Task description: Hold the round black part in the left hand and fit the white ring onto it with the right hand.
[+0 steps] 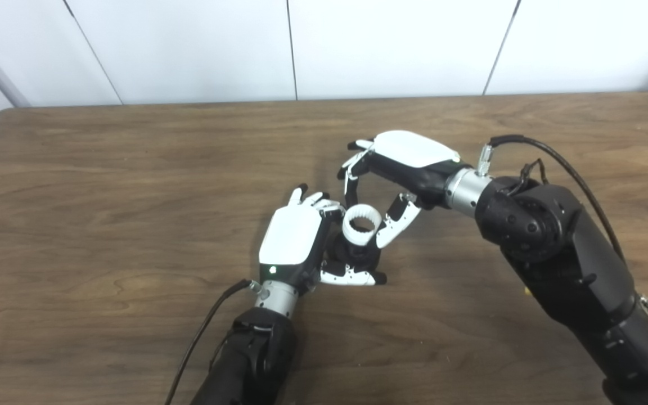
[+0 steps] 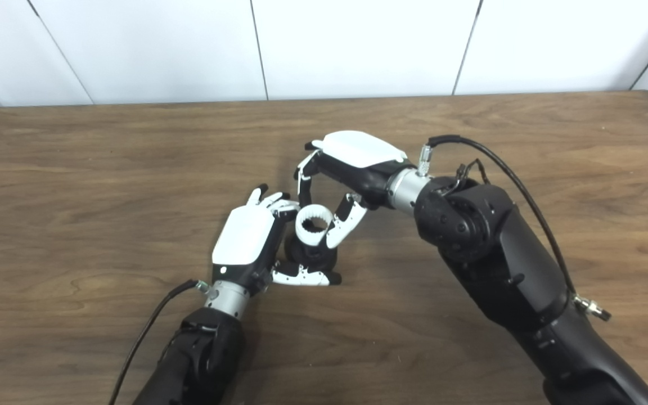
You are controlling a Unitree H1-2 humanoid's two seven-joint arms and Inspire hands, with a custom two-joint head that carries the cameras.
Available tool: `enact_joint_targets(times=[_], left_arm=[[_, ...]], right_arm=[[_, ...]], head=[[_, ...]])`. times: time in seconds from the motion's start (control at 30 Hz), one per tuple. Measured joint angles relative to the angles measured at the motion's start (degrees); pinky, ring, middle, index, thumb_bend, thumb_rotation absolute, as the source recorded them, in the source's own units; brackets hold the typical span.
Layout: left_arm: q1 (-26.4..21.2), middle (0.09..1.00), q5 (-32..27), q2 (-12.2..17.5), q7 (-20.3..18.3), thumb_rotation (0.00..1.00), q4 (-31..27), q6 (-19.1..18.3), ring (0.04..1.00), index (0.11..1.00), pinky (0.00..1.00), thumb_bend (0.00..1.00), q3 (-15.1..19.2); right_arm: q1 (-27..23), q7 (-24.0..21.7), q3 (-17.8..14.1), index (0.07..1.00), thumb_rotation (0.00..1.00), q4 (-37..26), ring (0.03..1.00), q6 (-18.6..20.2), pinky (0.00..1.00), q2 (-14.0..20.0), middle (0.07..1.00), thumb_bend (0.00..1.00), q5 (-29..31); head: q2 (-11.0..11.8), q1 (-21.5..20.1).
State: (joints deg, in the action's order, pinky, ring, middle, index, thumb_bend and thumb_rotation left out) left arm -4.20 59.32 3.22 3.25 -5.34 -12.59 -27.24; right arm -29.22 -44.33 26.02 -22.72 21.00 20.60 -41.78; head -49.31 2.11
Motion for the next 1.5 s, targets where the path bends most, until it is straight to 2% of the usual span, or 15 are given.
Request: enact_joint_targets(times=[0.57,1.5], left_arm=[[-0.08,0.746,0.06,0.18,-0.5,0.05,-0.17,0.01,0.869,0.482,1.0,0.53,0.02],[-0.21,0.743,0.04,0.18,-0.72,0.05,-0.17,0.06,0.874,0.481,1.0,0.53,0.1]], right_arm=[[0.77,1.47,0.48,0.48,0.14,2.55,0.984,-3.38,1.0,-1.69,0.79,0.53,-0.74],[1.79,1.12,0.65,0.481,0.14,3.19,0.987,-3.51,1.0,-1.42,0.79,0.53,-1.66]], head=[[0.09,-0.44],[0.0,-0.88]])
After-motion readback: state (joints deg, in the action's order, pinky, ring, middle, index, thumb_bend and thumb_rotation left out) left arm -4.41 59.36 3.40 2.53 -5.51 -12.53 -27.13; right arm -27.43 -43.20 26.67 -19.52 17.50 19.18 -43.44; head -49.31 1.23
